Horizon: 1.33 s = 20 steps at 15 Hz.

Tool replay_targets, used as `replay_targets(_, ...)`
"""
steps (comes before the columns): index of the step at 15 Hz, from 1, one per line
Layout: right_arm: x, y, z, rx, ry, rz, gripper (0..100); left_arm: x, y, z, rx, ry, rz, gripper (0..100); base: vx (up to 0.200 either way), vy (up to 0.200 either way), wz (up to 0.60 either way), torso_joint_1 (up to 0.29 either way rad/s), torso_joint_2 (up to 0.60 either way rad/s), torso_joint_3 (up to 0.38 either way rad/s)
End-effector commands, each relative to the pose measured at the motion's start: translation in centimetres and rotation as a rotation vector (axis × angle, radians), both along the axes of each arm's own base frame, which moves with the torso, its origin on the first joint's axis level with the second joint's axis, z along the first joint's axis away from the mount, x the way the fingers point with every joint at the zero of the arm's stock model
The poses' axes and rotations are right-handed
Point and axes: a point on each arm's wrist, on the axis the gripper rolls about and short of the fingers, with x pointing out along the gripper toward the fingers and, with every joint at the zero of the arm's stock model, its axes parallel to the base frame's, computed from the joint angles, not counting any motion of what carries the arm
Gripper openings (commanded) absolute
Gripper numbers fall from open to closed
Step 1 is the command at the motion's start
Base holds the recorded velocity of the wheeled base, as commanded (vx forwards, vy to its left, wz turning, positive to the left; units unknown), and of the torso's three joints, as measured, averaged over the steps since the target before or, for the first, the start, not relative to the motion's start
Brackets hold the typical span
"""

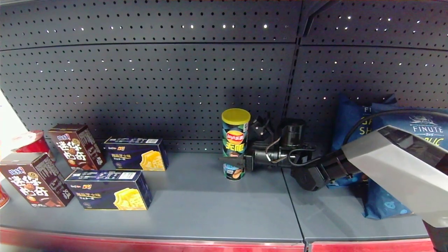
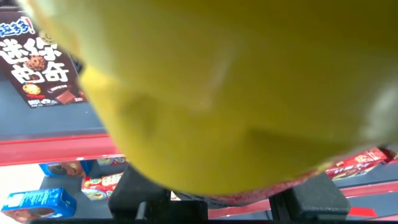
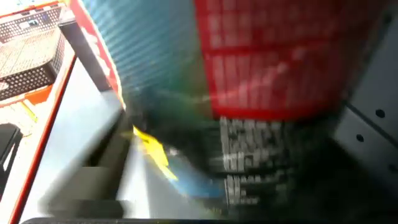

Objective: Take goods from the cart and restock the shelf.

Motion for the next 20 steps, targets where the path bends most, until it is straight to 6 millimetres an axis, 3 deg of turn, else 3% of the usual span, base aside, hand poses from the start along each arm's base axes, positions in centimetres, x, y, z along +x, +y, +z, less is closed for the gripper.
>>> replay_targets(1,-0.1,0.3,-0.4,-0.005,0.01,0.005,0,0.0,0.0,-0.1,-0.001,-0.002,0.0,0,0.0,0.0,0.0,0.0,0.0,0.0)
replay_targets(4,-0.4,0.4,0.0,-0.005,0.007,0.005,0,-0.1,0.0,-0.1,-0.001,-0.002,0.0,0,0.0,0.0,0.0,0.0,0.0,0.0)
replay_targets(7,-1.7,0.4,2.0,-0.005,-0.006,-0.053,0,-0.4,0.0,-0.8,-0.001,-0.011,0.002,0,0.0,0.0,0.0,0.0,0.0,0.0)
replay_targets(12,-7.7,-0.7,6.0,-0.013,-0.008,-0.083,0,-0.7,0.1,-1.1,-0.003,-0.03,0.003,0,0.0,0.0,0.0,0.0,0.0,0.0)
replay_targets(15,-10.8,-2.2,6.6,-0.035,0.001,-0.128,0,-0.9,0.1,-1.0,-0.004,-0.05,0.012,0,0.0,0.0,0.0,0.0,0.0,0.0)
replay_targets(16,-10.8,-2.2,6.6,-0.036,0.002,-0.128,0,-0.9,0.1,-1.0,-0.004,-0.05,0.014,0,0.0,0.0,0.0,0.0,0.0,0.0)
replay_targets(20,-14.6,-5.3,6.1,-0.09,0.017,-0.193,0,-1.2,0.1,-0.5,-0.005,-0.076,0.018,0,0.0,0.0,0.0,0.0,0.0,0.0)
